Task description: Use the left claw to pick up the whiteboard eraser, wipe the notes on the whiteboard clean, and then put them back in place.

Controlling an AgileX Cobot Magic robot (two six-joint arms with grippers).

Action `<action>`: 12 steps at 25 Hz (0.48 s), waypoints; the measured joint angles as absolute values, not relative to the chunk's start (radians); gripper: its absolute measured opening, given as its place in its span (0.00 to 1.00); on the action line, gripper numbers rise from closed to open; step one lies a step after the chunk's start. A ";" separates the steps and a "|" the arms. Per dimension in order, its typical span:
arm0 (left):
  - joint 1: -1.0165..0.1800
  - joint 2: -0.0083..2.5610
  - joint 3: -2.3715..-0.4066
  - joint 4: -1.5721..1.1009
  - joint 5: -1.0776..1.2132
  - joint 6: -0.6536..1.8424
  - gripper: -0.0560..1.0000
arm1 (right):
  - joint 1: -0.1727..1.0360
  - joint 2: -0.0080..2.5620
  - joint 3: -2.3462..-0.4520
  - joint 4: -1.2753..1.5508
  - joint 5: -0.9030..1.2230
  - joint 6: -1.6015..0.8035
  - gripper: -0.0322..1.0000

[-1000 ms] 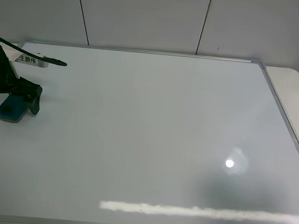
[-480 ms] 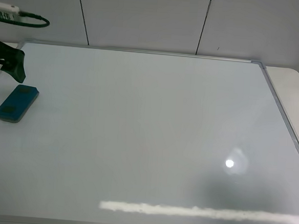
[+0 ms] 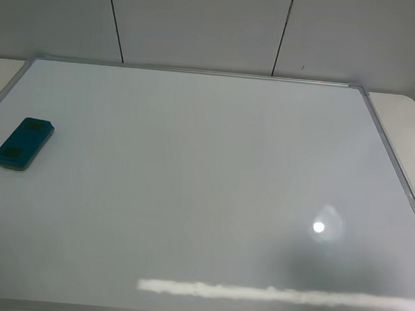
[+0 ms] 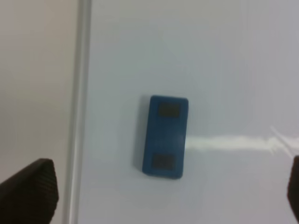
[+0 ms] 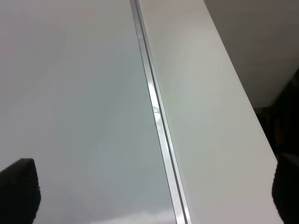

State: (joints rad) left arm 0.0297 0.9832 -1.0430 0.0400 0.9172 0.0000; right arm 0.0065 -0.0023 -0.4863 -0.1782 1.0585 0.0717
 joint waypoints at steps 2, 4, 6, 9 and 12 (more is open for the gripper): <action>0.030 0.874 -1.000 0.040 0.917 0.000 0.99 | 0.006 -0.002 -0.486 -0.178 1.058 0.072 0.99; 0.030 0.769 -0.944 0.039 0.909 0.000 0.99 | 0.006 -0.002 -0.486 -0.178 1.058 0.072 0.99; 0.030 0.653 -0.883 0.035 0.895 0.000 0.99 | 0.006 -0.002 -0.486 -0.178 1.058 0.072 0.99; 0.030 0.481 -0.808 0.010 0.891 0.000 0.99 | 0.006 -0.002 -0.486 -0.178 1.058 0.072 0.99; 0.030 0.319 -0.745 0.000 0.892 0.000 0.99 | 0.006 -0.002 -0.486 -0.178 1.058 0.072 0.99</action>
State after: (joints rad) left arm 0.0297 0.3190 -0.7445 0.0000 0.8925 0.0000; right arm 0.0065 -0.0023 -0.4863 -0.1782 1.0585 0.0717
